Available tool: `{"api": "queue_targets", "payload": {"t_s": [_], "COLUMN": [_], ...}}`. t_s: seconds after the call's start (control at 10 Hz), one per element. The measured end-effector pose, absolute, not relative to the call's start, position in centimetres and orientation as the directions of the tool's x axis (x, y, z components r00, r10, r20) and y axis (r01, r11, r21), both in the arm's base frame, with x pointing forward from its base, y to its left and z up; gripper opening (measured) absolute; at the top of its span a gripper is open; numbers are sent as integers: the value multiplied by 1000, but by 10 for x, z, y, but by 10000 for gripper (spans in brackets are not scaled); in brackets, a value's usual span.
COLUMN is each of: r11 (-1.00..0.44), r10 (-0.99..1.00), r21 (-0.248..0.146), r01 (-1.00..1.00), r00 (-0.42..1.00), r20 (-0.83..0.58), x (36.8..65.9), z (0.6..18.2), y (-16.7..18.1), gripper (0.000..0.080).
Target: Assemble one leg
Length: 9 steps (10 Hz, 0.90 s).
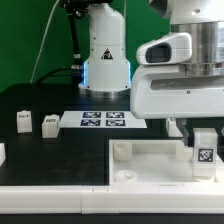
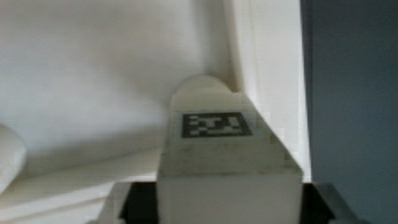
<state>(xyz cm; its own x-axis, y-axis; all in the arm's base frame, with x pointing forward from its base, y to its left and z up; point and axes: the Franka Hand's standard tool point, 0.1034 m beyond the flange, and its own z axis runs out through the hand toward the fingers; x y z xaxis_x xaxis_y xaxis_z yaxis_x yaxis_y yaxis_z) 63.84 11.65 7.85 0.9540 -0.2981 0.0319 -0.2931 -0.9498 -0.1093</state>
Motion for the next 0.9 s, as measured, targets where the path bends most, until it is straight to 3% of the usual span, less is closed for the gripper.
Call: {"api": "queue_targets", "payload": {"t_s": [0.2,0.4,0.6,0.9], "r11": [-786,-614,-502,-467], "r10": [-609,-782,-857,-877], "r21": [-136,-136,-132,-128], "r01": [-603,-778,-855,-875], "r00": [793,623,512,477], "r20": [-2,-30,-56,-62], "x": [637,636,636,636], "z": [78,77,77,77], "y": [114,112,111,111], "gripper": [291,291,291,292]}}
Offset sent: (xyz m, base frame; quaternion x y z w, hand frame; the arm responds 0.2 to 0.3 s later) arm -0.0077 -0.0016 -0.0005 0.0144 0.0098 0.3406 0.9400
